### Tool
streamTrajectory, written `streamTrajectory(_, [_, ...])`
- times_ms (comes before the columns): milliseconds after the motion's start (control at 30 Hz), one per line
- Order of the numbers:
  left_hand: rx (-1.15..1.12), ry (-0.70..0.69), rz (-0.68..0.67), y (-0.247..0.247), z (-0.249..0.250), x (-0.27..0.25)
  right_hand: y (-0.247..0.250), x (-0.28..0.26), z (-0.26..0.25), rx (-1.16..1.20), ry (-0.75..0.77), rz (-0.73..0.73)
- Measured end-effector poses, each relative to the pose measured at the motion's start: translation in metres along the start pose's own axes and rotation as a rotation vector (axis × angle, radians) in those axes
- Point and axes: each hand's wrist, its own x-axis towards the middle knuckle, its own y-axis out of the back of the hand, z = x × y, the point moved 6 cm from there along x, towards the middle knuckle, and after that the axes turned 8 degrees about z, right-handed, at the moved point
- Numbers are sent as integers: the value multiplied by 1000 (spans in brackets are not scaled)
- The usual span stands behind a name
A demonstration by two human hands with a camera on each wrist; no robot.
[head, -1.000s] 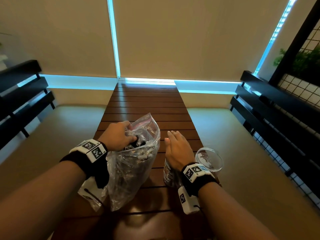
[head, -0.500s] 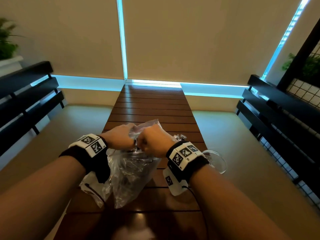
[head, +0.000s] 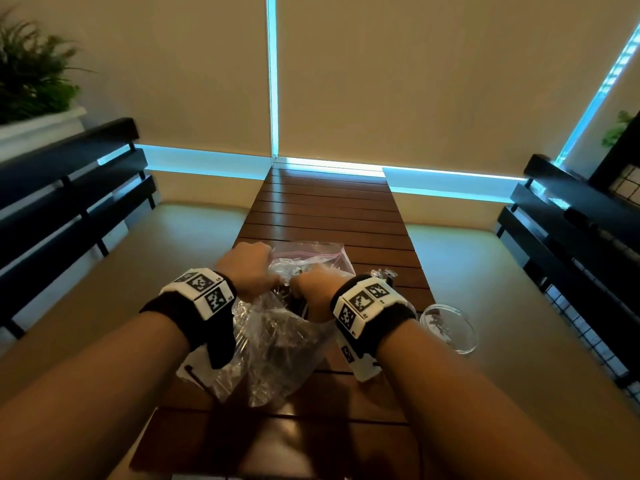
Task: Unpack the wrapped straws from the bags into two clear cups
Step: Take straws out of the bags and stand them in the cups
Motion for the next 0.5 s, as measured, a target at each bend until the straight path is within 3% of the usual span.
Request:
streamTrajectory(133, [7,7,53,3,-10,-1,6,-4,-8,-11,39,52])
streamTrajectory(300, [-7,-10,69,1,-5,-4,4,-3,-10,-196,-12,-27])
streamTrajectory(500, [-32,-1,77,1,-6,-5,3,-4,-12,-216,22,-77])
